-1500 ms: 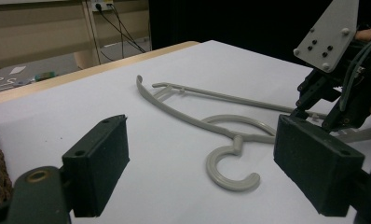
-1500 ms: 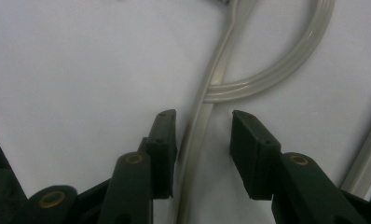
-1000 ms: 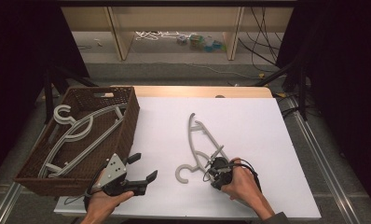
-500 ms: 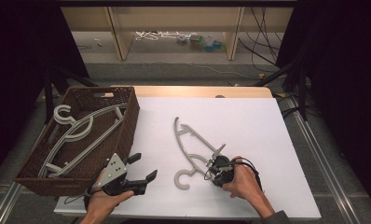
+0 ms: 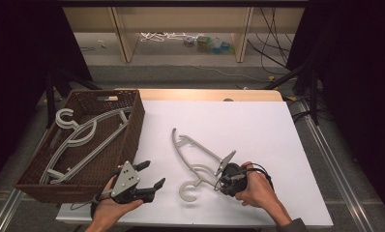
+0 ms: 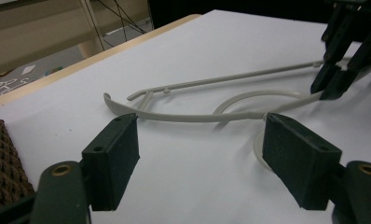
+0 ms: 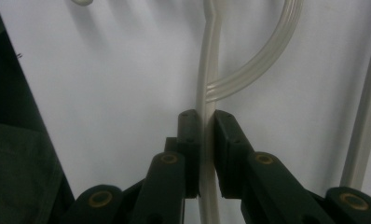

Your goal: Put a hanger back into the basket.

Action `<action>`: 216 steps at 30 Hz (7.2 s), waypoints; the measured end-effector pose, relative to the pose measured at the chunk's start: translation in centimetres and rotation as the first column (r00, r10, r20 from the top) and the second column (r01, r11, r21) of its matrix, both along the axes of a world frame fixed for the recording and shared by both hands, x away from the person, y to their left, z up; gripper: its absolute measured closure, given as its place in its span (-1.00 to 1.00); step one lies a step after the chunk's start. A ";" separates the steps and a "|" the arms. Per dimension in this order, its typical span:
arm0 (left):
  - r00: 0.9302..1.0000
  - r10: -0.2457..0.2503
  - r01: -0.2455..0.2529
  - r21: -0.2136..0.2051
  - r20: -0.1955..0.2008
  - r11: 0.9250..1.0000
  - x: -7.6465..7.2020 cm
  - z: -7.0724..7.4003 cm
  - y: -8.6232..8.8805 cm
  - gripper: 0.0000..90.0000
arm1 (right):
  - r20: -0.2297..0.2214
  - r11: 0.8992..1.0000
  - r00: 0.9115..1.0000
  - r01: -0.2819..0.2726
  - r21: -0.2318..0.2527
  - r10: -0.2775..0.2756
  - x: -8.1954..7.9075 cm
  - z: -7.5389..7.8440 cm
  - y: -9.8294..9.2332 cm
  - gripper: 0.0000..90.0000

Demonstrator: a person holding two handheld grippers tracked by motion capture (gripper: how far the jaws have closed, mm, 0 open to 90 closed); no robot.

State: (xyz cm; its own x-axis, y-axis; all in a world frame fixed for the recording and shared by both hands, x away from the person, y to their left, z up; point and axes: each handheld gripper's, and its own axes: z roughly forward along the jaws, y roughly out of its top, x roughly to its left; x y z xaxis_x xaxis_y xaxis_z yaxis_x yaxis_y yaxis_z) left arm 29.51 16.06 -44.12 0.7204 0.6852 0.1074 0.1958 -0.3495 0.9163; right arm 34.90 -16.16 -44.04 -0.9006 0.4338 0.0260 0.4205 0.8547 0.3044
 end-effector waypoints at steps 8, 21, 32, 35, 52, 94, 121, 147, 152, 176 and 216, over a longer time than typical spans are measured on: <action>0.999 -0.029 0.027 0.086 0.021 0.996 0.9 -0.5 -1.5 -0.35 | 0.022 1.000 0.999 -0.027 0.012 0.026 -0.8 1.3 -0.9 0.83; 0.979 -0.165 0.127 0.272 0.121 0.954 2.5 -0.3 -4.6 -0.33 | 0.058 0.995 0.994 -0.097 0.034 0.094 -2.4 3.4 -0.3 0.83; 0.963 -0.243 0.179 0.390 0.119 0.903 2.5 -0.7 -5.1 -0.28 | 0.059 0.987 0.986 -0.159 0.033 0.157 -3.3 4.1 0.7 0.83; 0.955 -0.271 0.195 0.430 0.122 0.882 2.4 -0.8 -5.3 -0.26 | 0.053 0.985 0.984 -0.169 0.026 0.168 -3.4 4.2 0.8 0.83; 0.850 -0.508 0.335 0.599 0.141 0.727 1.5 -1.1 -6.2 0.43 | 0.041 0.968 0.970 -0.242 0.071 0.239 -3.6 4.0 1.0 0.83; 0.965 -0.260 0.254 0.340 -0.028 0.905 2.7 3.4 -3.8 0.77 | 0.340 0.785 0.869 0.084 0.614 -0.360 -1.4 7.5 -4.1 -0.61; 0.967 -0.116 0.072 -0.191 -0.228 0.979 6.1 10.1 3.0 0.77 | 0.362 0.714 0.810 0.097 0.694 -0.462 -4.1 3.1 -6.3 -0.64; 0.980 0.046 -0.088 -0.212 -0.193 0.973 7.0 17.4 12.0 0.77 | 0.386 0.733 0.800 0.096 0.674 -0.459 -4.3 2.6 -6.5 -0.64; 0.978 0.090 -0.128 -0.199 -0.188 0.972 7.3 17.7 13.7 0.77 | 0.387 0.735 0.802 0.091 0.672 -0.454 -4.3 2.5 -6.5 -0.63; 0.952 0.237 -0.260 -0.102 -0.192 0.960 10.0 12.4 20.9 0.77 | 0.382 0.728 0.802 0.093 0.679 -0.459 -4.2 2.2 -6.3 -0.63; 0.911 0.267 -0.236 0.134 -0.314 0.962 10.2 5.6 23.5 0.76 | 0.371 0.737 0.814 0.100 0.668 -0.447 -4.1 2.1 -6.4 -0.63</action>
State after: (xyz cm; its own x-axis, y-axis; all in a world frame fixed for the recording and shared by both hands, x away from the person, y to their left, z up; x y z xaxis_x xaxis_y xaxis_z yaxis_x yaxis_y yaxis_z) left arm 39.75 39.59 -38.49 0.5307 0.8469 -0.0335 0.5707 -0.3278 0.7529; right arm 30.82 -22.60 -41.95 -0.7040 0.7096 -0.0280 0.2537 0.2881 0.9234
